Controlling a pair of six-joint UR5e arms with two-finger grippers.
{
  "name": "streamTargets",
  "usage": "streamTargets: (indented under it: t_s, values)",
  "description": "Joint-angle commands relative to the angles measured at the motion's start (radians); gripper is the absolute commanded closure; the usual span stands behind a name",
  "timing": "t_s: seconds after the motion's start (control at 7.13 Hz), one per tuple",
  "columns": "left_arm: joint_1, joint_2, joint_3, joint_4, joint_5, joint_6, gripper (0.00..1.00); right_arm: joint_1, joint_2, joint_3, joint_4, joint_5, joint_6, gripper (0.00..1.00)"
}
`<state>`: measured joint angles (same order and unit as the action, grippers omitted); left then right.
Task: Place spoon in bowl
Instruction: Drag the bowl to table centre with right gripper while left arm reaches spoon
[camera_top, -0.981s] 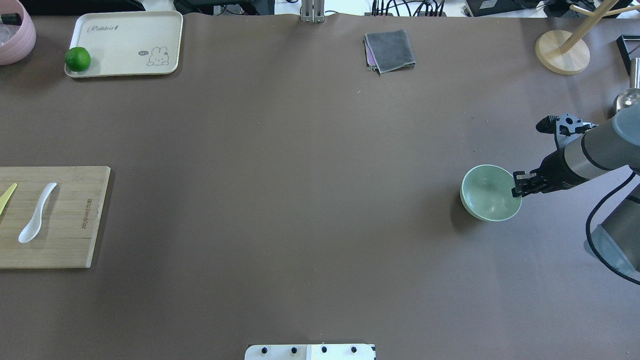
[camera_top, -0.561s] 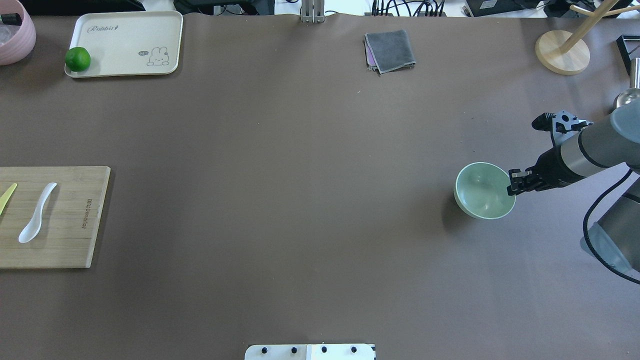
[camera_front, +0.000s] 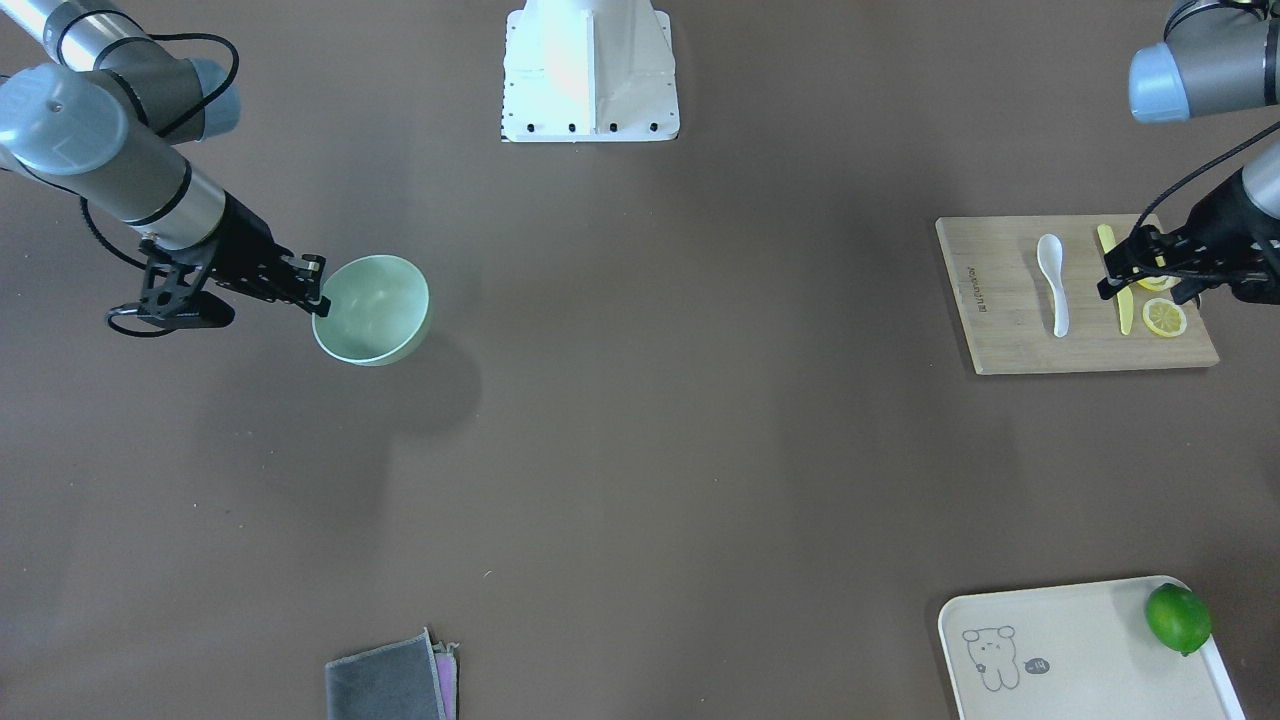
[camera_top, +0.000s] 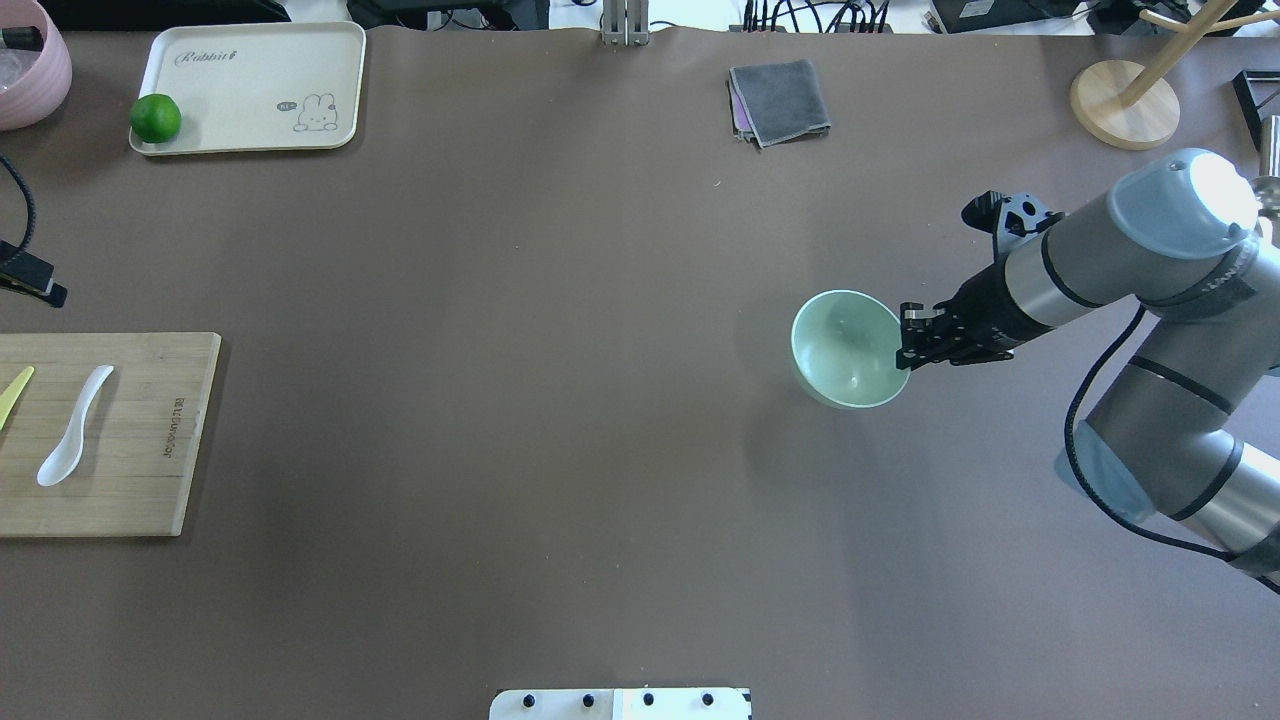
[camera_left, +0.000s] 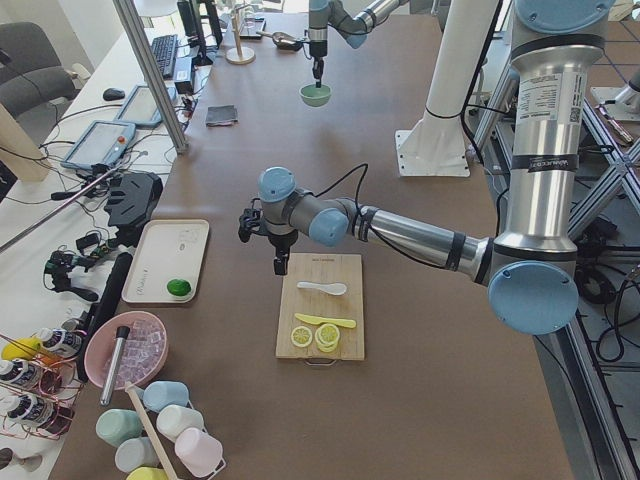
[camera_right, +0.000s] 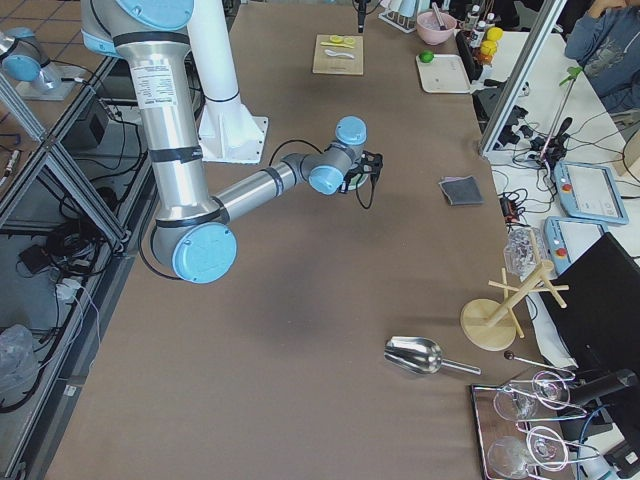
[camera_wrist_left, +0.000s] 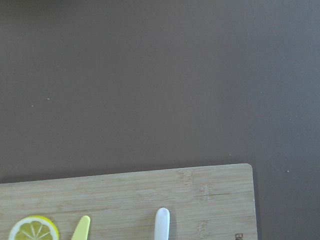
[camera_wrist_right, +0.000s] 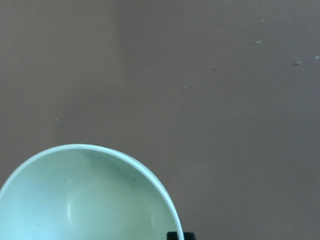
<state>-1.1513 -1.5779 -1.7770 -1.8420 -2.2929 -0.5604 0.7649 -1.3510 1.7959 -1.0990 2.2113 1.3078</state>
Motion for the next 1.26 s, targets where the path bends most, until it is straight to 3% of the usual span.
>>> streamTargets:
  t_s: [0.0,0.7,1.12]
  values:
    - [0.079,-0.007,0.092,-0.136,0.041,-0.064,0.07,-0.103,0.102,0.002,-0.071,-0.096,0.102,1.00]
    - [0.137,-0.007,0.129,-0.189,0.087,-0.093,0.12,-0.300,0.243,0.000,-0.162,-0.271,0.215,1.00]
    - [0.140,-0.007,0.163,-0.232,0.087,-0.099,0.26,-0.355,0.263,-0.001,-0.163,-0.312,0.252,1.00]
